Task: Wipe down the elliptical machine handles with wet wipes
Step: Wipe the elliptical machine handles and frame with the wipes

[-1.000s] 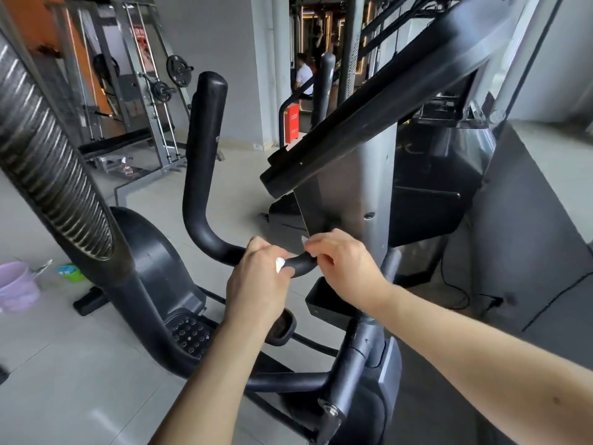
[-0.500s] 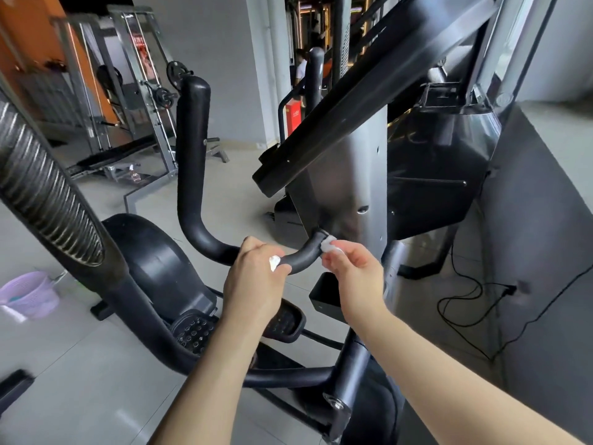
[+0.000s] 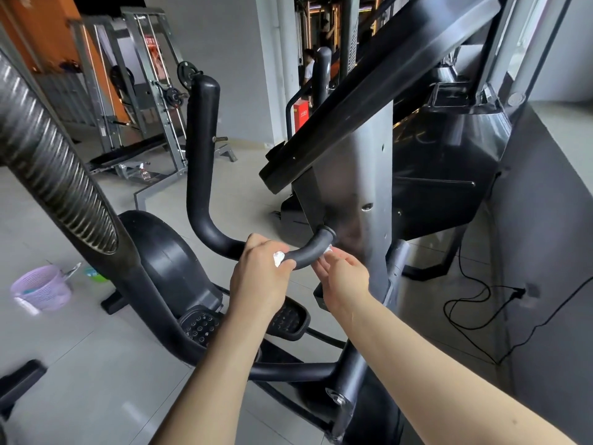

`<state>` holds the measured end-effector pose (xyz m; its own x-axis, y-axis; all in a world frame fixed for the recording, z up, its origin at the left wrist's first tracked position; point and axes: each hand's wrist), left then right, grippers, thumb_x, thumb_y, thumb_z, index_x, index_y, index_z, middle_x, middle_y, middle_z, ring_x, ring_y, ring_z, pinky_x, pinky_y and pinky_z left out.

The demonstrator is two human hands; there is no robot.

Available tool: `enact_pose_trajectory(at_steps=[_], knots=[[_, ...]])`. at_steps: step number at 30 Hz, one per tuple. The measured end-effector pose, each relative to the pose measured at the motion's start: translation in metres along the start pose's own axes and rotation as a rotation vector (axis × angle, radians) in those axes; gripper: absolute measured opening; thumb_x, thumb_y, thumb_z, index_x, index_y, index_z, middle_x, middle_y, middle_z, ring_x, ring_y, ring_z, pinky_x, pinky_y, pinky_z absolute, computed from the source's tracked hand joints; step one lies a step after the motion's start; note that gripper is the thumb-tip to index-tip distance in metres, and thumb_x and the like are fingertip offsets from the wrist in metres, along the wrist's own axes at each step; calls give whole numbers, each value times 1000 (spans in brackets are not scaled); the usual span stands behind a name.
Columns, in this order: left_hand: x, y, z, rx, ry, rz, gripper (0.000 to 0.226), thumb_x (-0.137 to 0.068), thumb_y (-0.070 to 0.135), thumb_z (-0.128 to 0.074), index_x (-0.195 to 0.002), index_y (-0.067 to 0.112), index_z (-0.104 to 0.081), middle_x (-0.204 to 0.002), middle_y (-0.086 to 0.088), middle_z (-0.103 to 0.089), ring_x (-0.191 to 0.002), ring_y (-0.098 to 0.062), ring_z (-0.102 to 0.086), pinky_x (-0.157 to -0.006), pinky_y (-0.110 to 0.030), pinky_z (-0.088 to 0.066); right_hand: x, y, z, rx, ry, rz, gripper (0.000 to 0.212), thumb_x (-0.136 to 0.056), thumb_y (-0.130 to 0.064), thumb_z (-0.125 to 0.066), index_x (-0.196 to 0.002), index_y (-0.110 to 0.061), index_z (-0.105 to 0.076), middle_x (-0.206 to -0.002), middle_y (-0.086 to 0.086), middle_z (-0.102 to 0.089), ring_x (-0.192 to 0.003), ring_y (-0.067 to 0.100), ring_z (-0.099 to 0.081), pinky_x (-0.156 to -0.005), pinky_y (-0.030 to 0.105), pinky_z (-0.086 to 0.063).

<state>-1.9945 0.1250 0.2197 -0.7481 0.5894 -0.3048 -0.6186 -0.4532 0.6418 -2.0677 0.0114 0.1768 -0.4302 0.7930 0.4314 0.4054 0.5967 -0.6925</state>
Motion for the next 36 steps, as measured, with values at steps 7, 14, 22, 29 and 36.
enact_pose_trajectory(at_steps=[7, 14, 22, 29, 36], knots=[[2, 1, 4, 22, -12, -7, 17, -92, 18, -71, -107, 25, -75, -111, 11, -51, -92, -20, -60, -85, -39, -52, 9, 14, 7, -100, -195, -184, 25, -100, 8, -56, -124, 10, -62, -103, 19, -78, -90, 25, -79, -80, 31, -62], [3, -9, 6, 39, -8, -67, 20, -91, 16, -70, -109, 22, -75, -111, 14, -55, -96, -18, -62, -85, -40, -53, 30, -16, 24, 344, -427, -54, 13, -96, 8, -59, -90, -1, -66, -89, 22, -74, -86, 33, -75, -87, 38, -62], [10, -17, 5, 118, 84, -110, 21, -91, 13, -73, -110, 21, -74, -111, 26, -56, -99, -6, -59, -89, -28, -47, 13, -29, 7, 1027, -214, 925, 20, -98, -8, -65, -97, -25, -77, -101, -13, -69, -94, -3, -65, -87, 9, -46], [12, -19, 6, 153, 61, -140, 20, -90, 10, -71, -107, 21, -74, -111, 25, -57, -99, -4, -58, -87, -27, -47, 40, -15, 16, 754, -385, 347, 14, -93, -8, -72, -79, -6, -70, -69, 0, -64, -62, 11, -55, -66, 22, -47], [22, -33, 14, 221, 175, -90, 22, -88, 6, -73, -108, 16, -73, -117, 13, -59, -102, -3, -58, -92, -26, -47, 52, -29, 1, 838, -450, 637, 16, -93, -15, -75, -82, -27, -76, -99, -12, -72, -92, 4, -66, -85, 17, -50]])
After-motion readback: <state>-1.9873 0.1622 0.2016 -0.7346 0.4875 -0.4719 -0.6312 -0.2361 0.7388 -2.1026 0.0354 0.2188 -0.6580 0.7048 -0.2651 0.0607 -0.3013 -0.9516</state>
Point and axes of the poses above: each hand's wrist, its own x-axis away from the middle knuckle, its own z-axis out of the back of the hand, y = z × x
